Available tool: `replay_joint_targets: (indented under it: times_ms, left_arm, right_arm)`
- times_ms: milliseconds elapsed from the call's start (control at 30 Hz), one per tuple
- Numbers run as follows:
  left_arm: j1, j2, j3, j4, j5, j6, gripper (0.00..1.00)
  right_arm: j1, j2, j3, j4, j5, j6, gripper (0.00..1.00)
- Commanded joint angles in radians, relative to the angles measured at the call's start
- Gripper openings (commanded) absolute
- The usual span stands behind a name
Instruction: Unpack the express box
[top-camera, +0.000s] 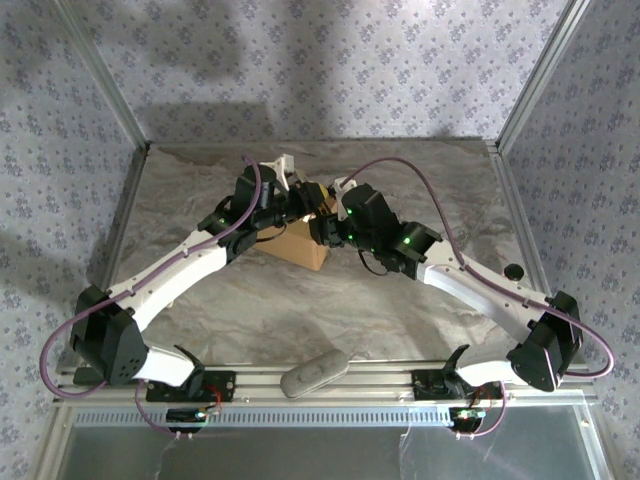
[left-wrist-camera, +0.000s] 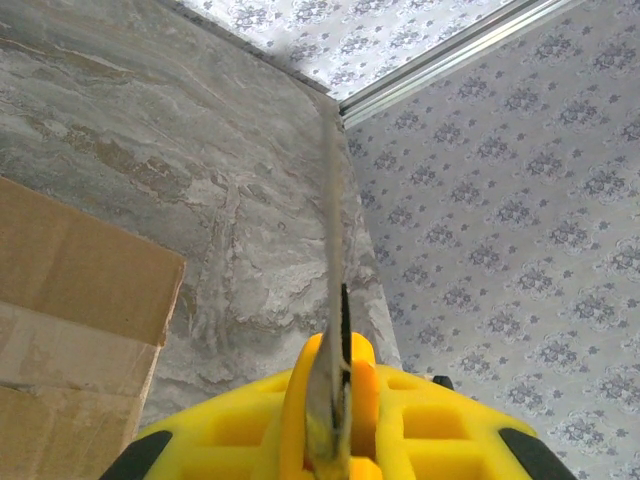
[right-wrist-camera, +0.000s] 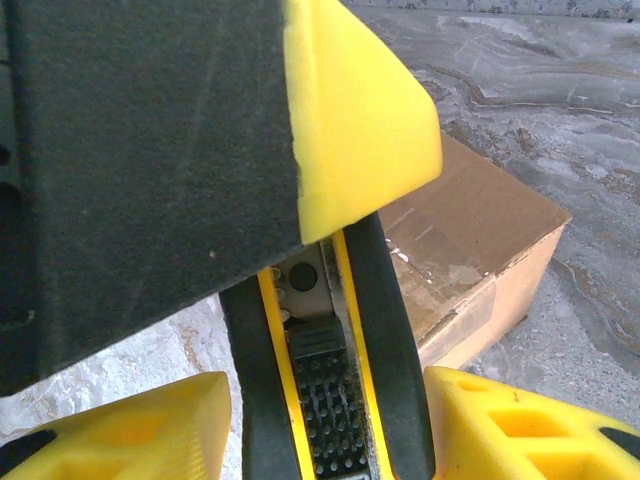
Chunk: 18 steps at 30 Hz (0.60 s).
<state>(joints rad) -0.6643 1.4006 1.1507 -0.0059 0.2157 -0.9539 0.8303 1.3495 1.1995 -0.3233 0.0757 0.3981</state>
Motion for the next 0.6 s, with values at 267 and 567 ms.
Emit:
replay_joint_targets:
  times_ms: [267, 567]
  left_arm:
    - [-0.008, -0.036, 0.044, 0.006, -0.007, 0.009, 0.00]
    - [-0.009, -0.045, 0.043, 0.002, -0.009, 0.009, 0.00]
  right_arm:
    - [0.013, 0.013, 0.026, -0.030, 0.036, -0.012, 0.37]
    - [0.013, 0.019, 0.029, -0.038, 0.035, -0.007, 0.08]
